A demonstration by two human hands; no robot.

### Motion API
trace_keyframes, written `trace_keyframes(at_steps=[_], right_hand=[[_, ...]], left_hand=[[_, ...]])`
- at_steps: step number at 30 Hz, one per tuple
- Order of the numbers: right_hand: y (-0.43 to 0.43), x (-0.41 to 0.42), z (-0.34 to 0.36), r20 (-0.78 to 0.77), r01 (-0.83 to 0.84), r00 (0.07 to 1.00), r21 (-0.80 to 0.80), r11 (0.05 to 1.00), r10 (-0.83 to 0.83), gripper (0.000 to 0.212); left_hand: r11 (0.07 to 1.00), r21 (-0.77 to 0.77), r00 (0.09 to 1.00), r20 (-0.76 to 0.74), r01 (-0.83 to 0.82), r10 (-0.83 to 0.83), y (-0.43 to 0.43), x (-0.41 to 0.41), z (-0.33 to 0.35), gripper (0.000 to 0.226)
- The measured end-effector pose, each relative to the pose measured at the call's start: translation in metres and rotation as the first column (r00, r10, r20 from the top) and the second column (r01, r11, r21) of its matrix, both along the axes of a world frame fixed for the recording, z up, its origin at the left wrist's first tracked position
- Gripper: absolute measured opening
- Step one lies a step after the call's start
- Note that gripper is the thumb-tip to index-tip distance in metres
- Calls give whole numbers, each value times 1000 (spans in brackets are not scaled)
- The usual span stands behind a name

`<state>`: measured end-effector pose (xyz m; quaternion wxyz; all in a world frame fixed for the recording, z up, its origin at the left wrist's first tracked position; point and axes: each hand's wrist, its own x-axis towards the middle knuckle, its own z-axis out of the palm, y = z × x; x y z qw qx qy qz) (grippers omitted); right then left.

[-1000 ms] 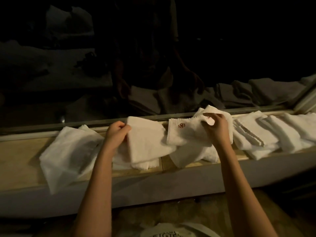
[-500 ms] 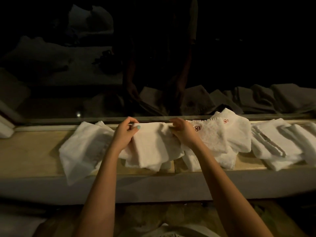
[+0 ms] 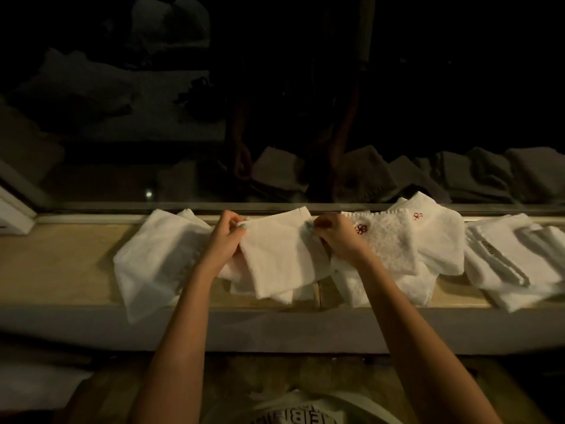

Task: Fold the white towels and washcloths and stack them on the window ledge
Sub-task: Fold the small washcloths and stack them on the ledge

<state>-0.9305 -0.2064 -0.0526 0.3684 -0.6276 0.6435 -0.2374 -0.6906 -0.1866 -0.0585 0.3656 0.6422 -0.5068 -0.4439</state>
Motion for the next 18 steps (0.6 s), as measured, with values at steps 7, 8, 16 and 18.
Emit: trace_keyframes(at_steps=[7, 8, 16, 18], right_hand=[[1, -4, 3, 6, -191, 982, 114, 975, 191, 40], [3, -8, 5, 41, -218, 976, 158, 963, 214, 51], [16, -11, 16, 373, -169, 919, 79, 982, 128, 60], [21, -1, 26, 447, -139, 887, 24, 990, 114, 44]], left_hand=[[987, 53, 985, -92, 149, -144, 25, -1, 6, 44], [983, 62, 985, -45, 171, -169, 28, -4, 6, 40], [972, -49, 972, -46, 228, -230, 26, -9, 29, 49], [975, -139, 980, -76, 173, -184, 17, 0, 38, 46]])
